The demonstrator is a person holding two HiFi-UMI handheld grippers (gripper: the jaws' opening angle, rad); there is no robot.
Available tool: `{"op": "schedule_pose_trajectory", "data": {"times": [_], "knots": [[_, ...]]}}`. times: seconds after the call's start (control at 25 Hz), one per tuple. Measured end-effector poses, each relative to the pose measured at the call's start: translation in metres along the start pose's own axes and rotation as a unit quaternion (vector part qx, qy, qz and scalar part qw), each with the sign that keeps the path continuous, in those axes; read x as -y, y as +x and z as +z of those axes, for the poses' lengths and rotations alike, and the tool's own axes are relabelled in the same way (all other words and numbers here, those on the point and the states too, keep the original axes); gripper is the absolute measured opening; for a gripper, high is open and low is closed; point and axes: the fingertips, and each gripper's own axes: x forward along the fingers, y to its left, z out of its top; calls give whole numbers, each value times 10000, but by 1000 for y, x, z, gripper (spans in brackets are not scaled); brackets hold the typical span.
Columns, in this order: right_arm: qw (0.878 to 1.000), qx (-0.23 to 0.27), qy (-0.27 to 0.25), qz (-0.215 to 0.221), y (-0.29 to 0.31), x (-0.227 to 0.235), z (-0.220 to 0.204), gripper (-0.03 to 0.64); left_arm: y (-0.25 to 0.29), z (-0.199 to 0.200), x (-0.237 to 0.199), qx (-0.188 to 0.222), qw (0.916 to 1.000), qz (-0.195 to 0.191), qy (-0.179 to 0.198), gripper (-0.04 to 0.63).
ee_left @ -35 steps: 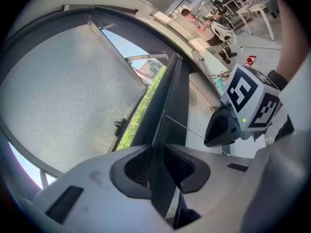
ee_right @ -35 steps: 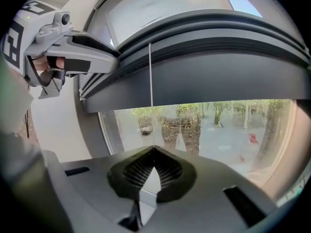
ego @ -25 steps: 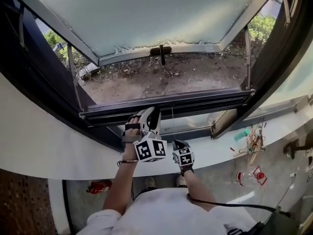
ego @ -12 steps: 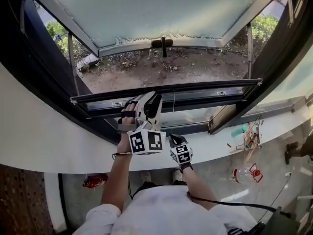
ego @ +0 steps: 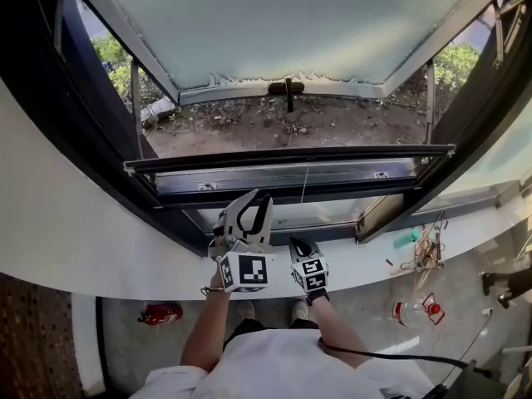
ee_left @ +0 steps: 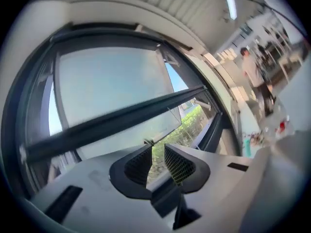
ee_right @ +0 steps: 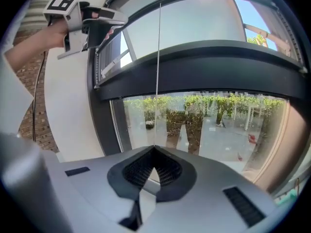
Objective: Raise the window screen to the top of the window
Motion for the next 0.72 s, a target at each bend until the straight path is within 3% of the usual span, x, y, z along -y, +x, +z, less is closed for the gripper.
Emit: {"op": "schedule_pose_trajectory", "data": {"times": [0.04,0.12,0.2,0.4,0.72], "knots": [[10000,44,-16,28,-1,-2,4,0,-6,-13,3,-48,9982,-85,-598,75],[9999,127,-21,75,-3,-4,10,0,-16,-37,7,-139,9868,-56,-1615,75],[9998,191,14,67,-9,-1,13,0,-24,-61,13,-275,9756,105,-2176,75],[9995,300,120,37,-16,5,15,0,-38,-98,25,-509,9656,275,-2533,29],[9990,446,67,0,-15,3,23,0,-32,-100,35,-518,9631,156,-2637,14]]}}
